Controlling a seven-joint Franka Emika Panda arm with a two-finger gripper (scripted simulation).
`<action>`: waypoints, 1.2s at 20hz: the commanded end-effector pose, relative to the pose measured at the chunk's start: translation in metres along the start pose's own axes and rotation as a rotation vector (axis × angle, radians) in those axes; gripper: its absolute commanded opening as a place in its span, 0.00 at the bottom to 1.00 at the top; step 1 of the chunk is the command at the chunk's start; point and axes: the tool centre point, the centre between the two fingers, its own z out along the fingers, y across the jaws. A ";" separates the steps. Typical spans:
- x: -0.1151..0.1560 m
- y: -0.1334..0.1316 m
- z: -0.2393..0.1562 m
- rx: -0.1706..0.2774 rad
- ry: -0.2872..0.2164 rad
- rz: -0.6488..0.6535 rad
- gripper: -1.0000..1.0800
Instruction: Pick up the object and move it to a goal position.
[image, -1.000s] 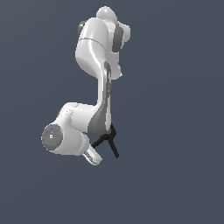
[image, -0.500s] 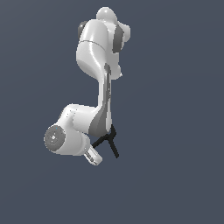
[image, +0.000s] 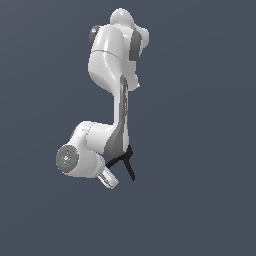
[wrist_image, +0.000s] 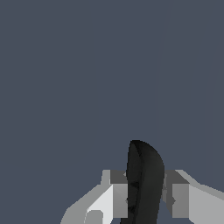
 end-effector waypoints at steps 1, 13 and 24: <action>0.000 0.000 0.000 0.000 0.000 0.000 0.00; -0.002 -0.002 -0.001 0.008 0.008 0.003 0.00; -0.019 -0.017 -0.013 0.071 0.072 0.030 0.00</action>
